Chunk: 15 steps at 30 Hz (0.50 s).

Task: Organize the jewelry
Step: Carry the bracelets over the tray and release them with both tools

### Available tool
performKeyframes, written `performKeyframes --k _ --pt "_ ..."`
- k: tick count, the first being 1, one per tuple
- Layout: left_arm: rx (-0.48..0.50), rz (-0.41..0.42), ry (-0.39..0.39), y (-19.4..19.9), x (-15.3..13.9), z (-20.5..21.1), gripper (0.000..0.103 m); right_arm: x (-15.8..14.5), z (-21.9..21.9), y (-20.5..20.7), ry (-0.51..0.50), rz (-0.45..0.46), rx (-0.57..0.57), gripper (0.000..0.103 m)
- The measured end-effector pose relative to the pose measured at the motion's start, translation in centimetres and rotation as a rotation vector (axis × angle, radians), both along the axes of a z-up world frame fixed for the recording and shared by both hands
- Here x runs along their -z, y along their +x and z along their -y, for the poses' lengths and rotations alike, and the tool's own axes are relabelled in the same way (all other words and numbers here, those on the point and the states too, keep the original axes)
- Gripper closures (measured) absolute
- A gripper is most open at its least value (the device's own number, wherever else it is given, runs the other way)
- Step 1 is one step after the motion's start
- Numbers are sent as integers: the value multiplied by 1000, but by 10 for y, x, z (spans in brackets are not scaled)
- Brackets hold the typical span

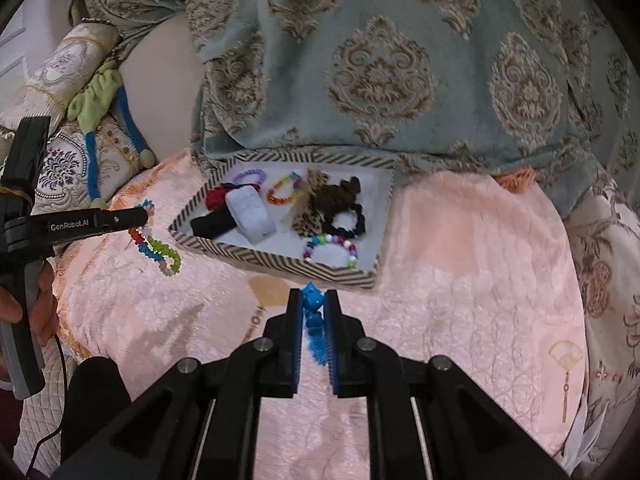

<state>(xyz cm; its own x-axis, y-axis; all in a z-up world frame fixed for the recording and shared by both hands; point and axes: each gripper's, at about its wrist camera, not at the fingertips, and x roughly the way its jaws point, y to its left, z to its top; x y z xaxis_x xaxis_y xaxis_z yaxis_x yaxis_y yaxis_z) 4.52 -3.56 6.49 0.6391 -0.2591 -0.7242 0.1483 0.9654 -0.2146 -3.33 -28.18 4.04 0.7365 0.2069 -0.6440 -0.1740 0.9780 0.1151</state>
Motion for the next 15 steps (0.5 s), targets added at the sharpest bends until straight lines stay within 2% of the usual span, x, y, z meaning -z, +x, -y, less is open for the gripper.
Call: performKeyframes --k 15 --pt "-2 34 67 6 -8 2 103 -13 -17 8 -24 22 -31 93"
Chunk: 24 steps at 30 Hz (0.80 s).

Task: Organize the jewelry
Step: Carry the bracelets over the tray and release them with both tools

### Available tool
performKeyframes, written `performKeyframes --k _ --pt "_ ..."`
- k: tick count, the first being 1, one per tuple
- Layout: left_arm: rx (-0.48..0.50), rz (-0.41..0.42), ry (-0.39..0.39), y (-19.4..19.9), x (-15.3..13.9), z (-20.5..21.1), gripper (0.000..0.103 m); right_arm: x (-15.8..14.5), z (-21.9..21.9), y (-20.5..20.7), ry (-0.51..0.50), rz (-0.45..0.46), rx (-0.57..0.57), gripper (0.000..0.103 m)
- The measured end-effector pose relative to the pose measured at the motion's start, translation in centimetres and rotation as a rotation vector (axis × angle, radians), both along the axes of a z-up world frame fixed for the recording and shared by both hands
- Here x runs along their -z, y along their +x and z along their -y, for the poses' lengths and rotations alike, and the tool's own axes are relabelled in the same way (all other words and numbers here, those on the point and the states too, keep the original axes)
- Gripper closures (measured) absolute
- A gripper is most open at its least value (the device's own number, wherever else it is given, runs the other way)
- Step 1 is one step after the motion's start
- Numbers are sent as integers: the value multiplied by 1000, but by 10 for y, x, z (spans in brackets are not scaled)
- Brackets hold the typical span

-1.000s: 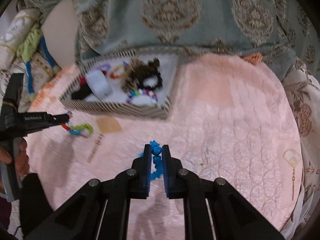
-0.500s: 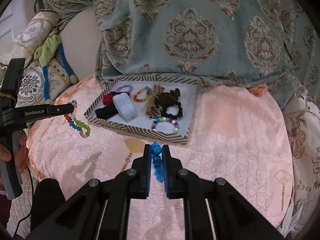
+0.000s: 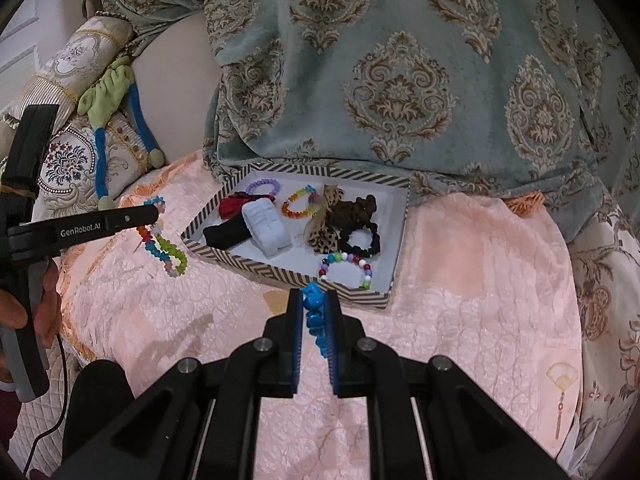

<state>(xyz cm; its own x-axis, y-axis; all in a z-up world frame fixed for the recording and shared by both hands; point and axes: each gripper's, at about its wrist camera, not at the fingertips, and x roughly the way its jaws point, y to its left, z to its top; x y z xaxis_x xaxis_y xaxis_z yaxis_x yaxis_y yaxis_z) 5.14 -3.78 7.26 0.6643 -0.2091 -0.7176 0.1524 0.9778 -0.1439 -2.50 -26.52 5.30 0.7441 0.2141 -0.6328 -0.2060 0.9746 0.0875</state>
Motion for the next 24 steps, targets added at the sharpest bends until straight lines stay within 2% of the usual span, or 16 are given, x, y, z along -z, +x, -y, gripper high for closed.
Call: performKeyframes --k 19,24 --pt "-8 -5 67 50 7 -5 103 1 -13 52 -6 -24 -22 93" --pt "-2 -27 38 68 9 -9 103 3 -17 70 -8 -30 -24 93"
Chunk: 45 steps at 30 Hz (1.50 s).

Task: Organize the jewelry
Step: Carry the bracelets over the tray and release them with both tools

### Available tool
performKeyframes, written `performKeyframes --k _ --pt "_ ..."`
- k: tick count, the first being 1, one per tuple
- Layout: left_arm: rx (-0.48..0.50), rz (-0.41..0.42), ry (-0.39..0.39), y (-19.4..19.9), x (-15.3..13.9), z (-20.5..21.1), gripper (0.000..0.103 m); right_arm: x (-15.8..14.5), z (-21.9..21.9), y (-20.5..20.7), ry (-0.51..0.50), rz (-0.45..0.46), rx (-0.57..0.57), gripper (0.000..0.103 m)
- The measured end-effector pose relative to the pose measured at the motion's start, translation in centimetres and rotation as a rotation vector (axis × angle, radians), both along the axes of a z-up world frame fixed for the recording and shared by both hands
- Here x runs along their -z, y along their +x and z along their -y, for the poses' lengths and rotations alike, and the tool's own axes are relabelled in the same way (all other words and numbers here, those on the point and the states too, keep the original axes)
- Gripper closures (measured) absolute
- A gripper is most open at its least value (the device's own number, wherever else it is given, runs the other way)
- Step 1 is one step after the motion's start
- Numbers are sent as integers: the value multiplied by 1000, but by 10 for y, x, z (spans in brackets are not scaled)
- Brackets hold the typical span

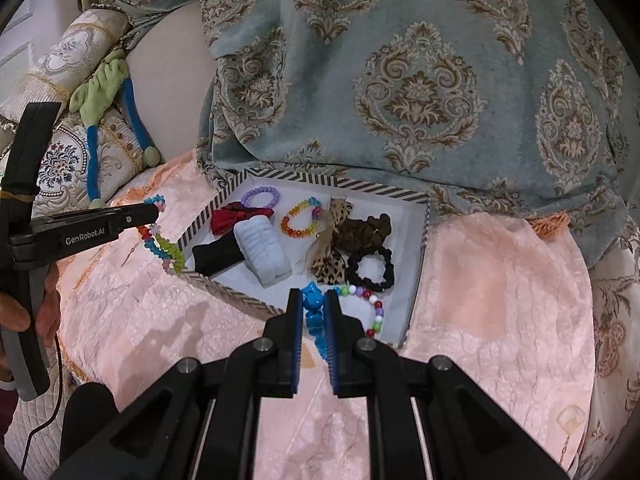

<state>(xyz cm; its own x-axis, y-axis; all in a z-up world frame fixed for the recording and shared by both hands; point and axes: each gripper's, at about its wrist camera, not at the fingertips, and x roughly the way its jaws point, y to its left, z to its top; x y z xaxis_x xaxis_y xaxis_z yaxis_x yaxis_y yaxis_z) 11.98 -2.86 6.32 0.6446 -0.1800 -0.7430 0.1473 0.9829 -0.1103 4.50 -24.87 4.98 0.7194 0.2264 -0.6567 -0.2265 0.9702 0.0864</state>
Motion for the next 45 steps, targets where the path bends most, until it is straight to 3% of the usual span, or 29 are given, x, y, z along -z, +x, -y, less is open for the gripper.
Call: performKeyframes --k 9,18,25,31,39,42,44,45 --pt "-12 -21 -33 41 -2 -2 103 15 -8 41 60 -47 -14 93" --pt "8 -12 5 81 -1 25 103 33 -42 80 108 -71 -71 93" --pt "55 -7 3 111 6 56 103 75 -39 100 88 -130 -40 93" --pt "78 -41 -19 138 30 75 103 101 -15 107 97 -174 1 93" --pt "1 -132 5 170 87 62 103 104 -15 107 88 -153 -18 92" --pt "-15 -155 2 174 99 57 103 104 -16 108 83 -155 -17 81" --pt "-10 -157 10 172 103 58 103 104 -14 108 87 -156 -5 61" --pt "-7 -153 20 170 104 58 103 104 -14 107 89 -154 1 57"
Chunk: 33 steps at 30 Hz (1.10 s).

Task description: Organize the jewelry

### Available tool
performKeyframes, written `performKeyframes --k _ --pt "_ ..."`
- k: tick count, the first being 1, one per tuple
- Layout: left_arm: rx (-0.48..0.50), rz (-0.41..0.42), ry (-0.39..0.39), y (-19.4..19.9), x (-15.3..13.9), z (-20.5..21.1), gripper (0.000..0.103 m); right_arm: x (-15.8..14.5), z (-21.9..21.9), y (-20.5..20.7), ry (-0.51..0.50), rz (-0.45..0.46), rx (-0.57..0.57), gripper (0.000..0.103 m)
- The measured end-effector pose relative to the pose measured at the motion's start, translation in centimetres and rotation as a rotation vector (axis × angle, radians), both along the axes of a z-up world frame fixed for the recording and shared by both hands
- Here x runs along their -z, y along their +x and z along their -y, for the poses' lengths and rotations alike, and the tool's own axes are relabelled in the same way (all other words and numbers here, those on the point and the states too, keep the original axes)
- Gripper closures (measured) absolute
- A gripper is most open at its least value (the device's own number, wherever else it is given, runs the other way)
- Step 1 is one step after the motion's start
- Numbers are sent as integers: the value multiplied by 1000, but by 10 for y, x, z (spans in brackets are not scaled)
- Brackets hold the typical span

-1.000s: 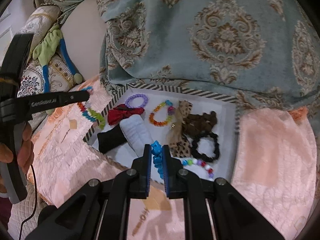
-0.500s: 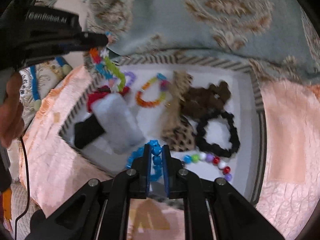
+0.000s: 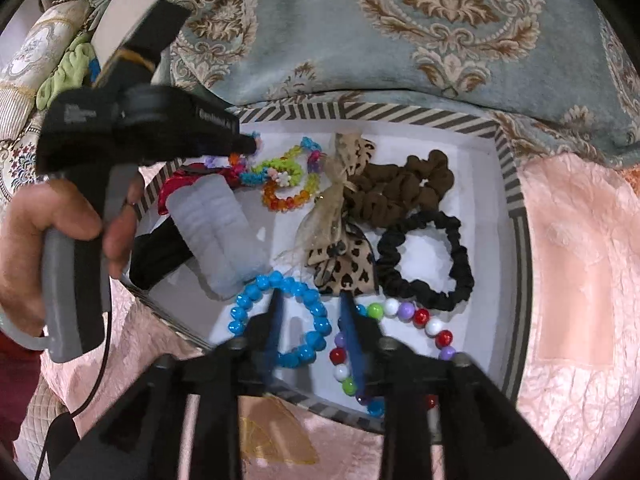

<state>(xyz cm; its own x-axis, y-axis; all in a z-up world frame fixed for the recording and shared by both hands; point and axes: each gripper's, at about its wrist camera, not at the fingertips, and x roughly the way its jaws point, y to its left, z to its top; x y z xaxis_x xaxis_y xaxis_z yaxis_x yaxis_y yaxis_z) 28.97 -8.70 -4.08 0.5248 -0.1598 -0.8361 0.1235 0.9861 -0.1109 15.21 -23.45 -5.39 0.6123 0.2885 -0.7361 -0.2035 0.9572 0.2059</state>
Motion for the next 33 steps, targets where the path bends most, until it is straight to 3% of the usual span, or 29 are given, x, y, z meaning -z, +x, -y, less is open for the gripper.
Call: performKeyframes --k 2,3,5,15,20,33 --pt "4 2 15 -3 1 2 100 0 2 -1 -2 1 10 54" --pt "3 7 15 -6 0 3 93 0 3 -1 -3 -1 13 53" --pt "3 20 19 -12 -2 3 87 -1 4 -2 -2 -1 17 54" --pt "7 68 77 -63 -21 -6 87 -14 2 -16 -23 48 52 53" --pt "4 76 60 -93 -33 -19 87 -30 3 -25 -26 78 94 50" --pt "-15 197 86 -183 -66 -39 87 -65 -16 -73 -83 157 151 35"
